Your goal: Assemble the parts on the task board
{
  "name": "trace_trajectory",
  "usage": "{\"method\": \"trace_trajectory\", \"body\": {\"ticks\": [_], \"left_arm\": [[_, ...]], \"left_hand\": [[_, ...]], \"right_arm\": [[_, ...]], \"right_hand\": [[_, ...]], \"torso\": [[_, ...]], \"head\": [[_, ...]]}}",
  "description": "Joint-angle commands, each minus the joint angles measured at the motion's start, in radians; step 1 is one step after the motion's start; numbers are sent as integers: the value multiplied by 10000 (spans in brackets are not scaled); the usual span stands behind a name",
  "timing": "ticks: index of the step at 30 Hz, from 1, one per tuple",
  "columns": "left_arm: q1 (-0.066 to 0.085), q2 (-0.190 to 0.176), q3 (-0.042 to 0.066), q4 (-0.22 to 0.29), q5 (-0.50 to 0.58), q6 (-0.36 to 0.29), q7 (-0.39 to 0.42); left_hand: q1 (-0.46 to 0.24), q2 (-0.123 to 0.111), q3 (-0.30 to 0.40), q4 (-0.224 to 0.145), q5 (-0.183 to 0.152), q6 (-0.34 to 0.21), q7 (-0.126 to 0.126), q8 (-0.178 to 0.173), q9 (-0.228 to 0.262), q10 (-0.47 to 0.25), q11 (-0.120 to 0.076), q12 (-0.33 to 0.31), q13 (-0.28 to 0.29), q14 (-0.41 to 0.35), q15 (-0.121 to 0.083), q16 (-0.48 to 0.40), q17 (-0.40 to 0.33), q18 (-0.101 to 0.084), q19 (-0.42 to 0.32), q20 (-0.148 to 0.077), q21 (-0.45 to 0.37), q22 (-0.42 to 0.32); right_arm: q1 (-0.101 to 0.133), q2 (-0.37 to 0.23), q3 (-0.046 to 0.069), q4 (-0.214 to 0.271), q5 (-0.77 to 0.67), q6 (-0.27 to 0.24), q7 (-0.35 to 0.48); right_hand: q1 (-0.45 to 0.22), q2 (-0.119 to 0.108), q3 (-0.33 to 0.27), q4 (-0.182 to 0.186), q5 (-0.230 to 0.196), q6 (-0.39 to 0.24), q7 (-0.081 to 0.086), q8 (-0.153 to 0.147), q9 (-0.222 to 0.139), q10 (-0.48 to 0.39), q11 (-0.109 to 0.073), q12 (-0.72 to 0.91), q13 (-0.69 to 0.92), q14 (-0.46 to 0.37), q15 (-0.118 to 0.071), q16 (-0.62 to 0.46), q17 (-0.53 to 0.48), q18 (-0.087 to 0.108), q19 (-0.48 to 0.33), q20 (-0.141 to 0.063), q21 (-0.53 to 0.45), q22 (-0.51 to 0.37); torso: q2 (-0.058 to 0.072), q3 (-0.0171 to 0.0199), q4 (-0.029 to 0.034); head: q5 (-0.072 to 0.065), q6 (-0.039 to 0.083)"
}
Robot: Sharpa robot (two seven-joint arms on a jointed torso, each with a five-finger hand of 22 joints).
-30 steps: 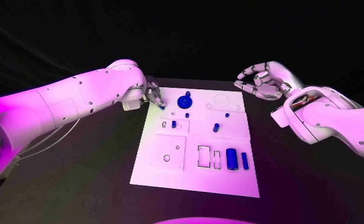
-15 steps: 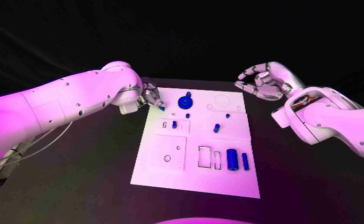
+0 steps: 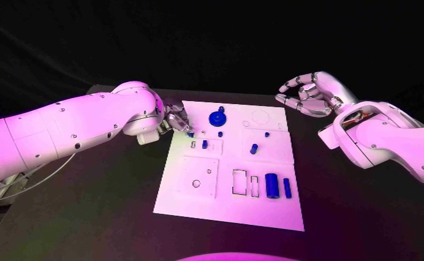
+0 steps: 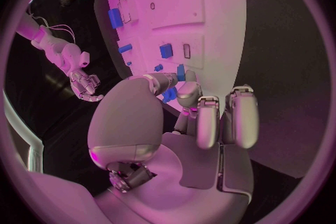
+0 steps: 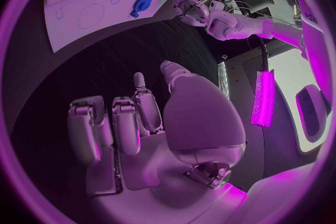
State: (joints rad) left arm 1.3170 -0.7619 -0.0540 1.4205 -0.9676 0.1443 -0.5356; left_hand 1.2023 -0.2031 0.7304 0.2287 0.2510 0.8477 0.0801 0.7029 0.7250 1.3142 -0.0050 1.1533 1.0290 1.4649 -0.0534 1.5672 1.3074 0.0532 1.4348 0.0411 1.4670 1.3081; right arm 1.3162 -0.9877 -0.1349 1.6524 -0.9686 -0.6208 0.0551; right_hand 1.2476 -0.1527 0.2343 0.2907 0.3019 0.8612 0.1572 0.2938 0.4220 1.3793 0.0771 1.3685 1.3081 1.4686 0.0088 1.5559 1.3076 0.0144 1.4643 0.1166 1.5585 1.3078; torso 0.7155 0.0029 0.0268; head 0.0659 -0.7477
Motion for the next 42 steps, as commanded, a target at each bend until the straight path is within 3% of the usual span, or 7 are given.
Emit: {"method": "trace_trajectory", "body": {"ticks": [1, 5, 12, 20, 34, 42], "left_arm": [[-113, -58, -4, 222, -831, -423, 151], [-255, -65, -34, 330, -1124, -463, 187], [-369, 31, -107, 384, -1472, -249, 163], [-400, 70, -127, 473, -1583, -74, 90], [-409, 58, -132, 604, -1660, 234, -90], [-412, 21, -139, 628, -1716, 312, -121]], "left_hand": [[-117, -48, 1824, -1757, 67, 59, -81, 61, 215, 88, -10, 68, 34, 1059, -87, 36, 2634, -28, 70, 2, 51, 456], [-156, -82, 1870, -1779, 106, 76, -90, 82, 220, 120, -20, 95, 62, 1059, -96, 36, 2634, -32, 82, -7, 61, 477], [-169, -95, 1885, -1788, 117, 80, -93, 89, 221, 133, -23, 111, 80, 1059, -98, 36, 2634, -35, 89, -10, 66, 487], [-177, -107, 1892, -1795, 120, 82, -95, 93, 223, 138, -24, 113, 82, 1059, -100, 36, 2634, -37, 95, -12, 71, 497], [-215, -141, 1936, -1819, 165, 100, -106, 119, 231, 149, -35, 107, 67, 1059, -110, 36, 2634, -45, 116, -19, 88, 532], [-347, -211, 2089, -1884, 520, 154, -135, 225, 280, 168, -63, 78, 23, 1059, -135, 36, 2634, -44, 115, -44, 90, 533]], "right_arm": [[-20, -1, -1, 9, -21, 67, 82], [-35, -3, -1, 7, -21, 71, 85], [-61, 3, -2, 8, -21, 80, 88], [-71, -1, -2, 16, -21, 80, 87], [-73, -13, -2, 22, -21, 78, 86], [-73, -20, -2, 19, -21, 77, 84]], "right_hand": [[-7, 77, -42, -22, 61, 32, -35, 45, 9, 38, -43, 6, 561, 867, -65, -61, 1969, -94, 947, -69, -42, 2510], [-7, 77, -42, -22, 61, 32, -35, 45, 9, 38, -43, 6, 561, 867, -65, -61, 1969, -94, 947, -69, -42, 2510], [-7, 77, -42, -22, 61, 32, -35, 45, 9, 38, -43, 6, 561, 867, -65, -61, 1969, -94, 947, -69, -42, 2510], [-11, 86, -45, -18, 89, 34, -35, 50, 10, 32, -44, -1, 552, 866, -67, -63, 1964, -91, 938, -71, -54, 2501], [-11, 86, -45, -18, 89, 34, -35, 50, 10, 32, -44, -1, 552, 866, -67, -63, 1964, -91, 938, -71, -54, 2501], [-11, 86, -45, -18, 89, 34, -35, 50, 10, 32, -44, -1, 552, 866, -67, -63, 1964, -91, 938, -71, -54, 2501]], "torso": [[3, -12, -17], [18, -18, -25], [29, -6, -31], [26, 13, -30], [13, 4, -31], [18, 4, -19]], "head": [[20, -17], [25, -20], [41, -48], [58, -97], [65, -136], [54, -138]]}}
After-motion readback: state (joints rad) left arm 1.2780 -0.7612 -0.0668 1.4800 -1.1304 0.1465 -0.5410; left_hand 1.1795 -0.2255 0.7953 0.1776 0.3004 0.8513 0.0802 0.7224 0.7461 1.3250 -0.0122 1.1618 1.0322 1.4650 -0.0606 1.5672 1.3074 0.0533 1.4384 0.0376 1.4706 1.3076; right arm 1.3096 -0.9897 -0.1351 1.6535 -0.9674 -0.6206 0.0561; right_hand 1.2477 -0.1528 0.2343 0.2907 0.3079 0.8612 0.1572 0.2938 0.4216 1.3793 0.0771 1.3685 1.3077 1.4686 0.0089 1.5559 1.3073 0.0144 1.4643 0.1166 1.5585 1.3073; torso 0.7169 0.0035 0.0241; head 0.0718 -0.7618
